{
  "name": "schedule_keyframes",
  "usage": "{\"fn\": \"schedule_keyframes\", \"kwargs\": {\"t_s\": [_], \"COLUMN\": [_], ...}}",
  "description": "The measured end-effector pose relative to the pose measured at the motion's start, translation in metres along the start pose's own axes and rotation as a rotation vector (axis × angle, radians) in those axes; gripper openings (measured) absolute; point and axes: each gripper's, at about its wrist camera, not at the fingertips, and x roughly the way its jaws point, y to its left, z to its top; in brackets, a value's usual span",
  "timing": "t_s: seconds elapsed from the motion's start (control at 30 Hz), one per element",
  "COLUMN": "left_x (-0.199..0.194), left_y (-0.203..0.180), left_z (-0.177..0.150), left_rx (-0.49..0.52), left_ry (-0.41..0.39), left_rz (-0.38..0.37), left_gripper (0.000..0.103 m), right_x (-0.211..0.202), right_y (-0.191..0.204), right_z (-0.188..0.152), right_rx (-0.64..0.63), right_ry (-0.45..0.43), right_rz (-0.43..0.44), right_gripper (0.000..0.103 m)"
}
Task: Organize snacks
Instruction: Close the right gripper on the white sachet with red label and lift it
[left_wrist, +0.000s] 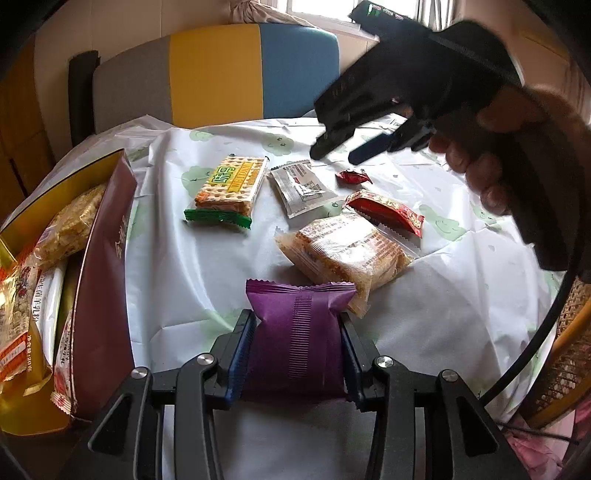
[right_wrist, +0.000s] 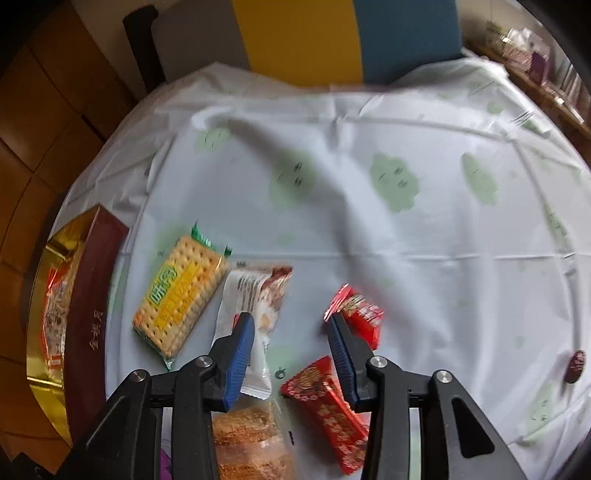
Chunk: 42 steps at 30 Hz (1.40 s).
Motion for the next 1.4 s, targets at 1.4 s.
{"fn": "schedule_keyframes", "kwargs": {"t_s": [1.4], "left_x": [-0.002], "left_y": [-0.001], "left_z": [0.002], "left_rx": [-0.024], "left_ry": [0.002], "left_rz": [-0.008], "left_gripper": [0.041], "right_x": [0.023], "right_y": [0.021], "right_z": [-0.020], "right_rx": [-0.246], "right_ry": [0.097], "right_rz": [-0.030], "right_gripper": [0.034]}}
